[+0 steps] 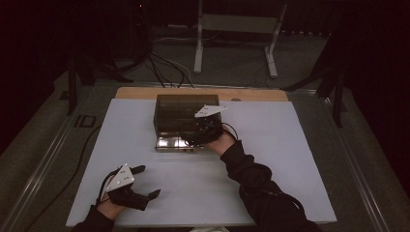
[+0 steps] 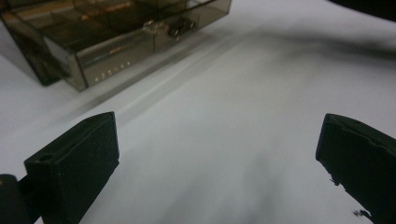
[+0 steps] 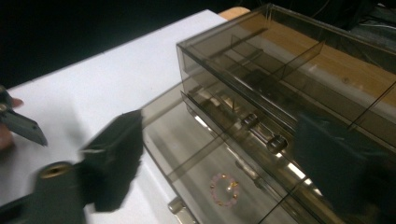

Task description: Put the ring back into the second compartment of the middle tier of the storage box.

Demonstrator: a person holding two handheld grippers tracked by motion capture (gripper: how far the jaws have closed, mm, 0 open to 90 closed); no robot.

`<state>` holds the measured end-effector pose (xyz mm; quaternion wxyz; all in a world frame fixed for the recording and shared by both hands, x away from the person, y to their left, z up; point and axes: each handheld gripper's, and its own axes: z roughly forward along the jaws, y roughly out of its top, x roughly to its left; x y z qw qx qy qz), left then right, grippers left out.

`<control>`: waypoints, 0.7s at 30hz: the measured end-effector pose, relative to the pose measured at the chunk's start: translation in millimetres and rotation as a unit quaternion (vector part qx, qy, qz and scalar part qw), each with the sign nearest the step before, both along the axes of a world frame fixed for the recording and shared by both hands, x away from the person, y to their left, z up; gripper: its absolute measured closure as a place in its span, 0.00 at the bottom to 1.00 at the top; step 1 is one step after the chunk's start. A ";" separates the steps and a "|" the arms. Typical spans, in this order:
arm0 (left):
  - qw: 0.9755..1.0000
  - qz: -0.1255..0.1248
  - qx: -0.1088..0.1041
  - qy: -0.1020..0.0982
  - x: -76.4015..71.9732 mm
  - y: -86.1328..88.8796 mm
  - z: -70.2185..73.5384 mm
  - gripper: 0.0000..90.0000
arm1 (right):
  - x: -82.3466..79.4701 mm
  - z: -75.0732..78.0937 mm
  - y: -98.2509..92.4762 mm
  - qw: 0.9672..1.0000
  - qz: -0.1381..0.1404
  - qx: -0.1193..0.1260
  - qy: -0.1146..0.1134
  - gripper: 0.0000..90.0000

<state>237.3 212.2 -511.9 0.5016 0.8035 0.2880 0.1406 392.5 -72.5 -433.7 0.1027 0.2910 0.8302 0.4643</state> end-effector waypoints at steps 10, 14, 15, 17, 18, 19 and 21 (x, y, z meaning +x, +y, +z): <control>1.000 -0.003 0.004 -0.002 1.3 -2.8 0.4 0.01 | -6.0 12.5 -4.0 1.000 0.017 0.004 0.010 0.00; 1.000 -0.001 0.004 0.002 2.0 -2.1 -0.4 0.01 | -9.5 16.3 -8.5 1.000 0.017 0.009 0.003 0.00; 1.000 -0.002 0.004 0.002 1.9 -2.0 -0.5 0.01 | -10.2 17.1 -10.0 1.000 0.015 0.008 -0.001 0.00; 1.000 -0.003 0.006 0.001 1.7 -1.8 -0.5 0.01 | -10.9 18.4 -13.9 1.000 0.014 0.009 -0.006 0.00; 1.000 -0.003 0.006 0.001 1.6 -1.7 -0.5 0.01 | -11.4 19.3 -16.4 1.000 0.010 0.010 -0.007 0.00; 1.000 -0.003 0.006 0.001 1.3 -1.5 -0.5 0.01 | -11.8 20.0 -19.4 1.000 0.007 0.014 -0.009 0.00; 1.000 -0.002 0.004 0.001 1.0 -0.9 -0.7 0.01 | -12.1 21.2 -25.6 1.000 0.005 0.016 -0.011 0.00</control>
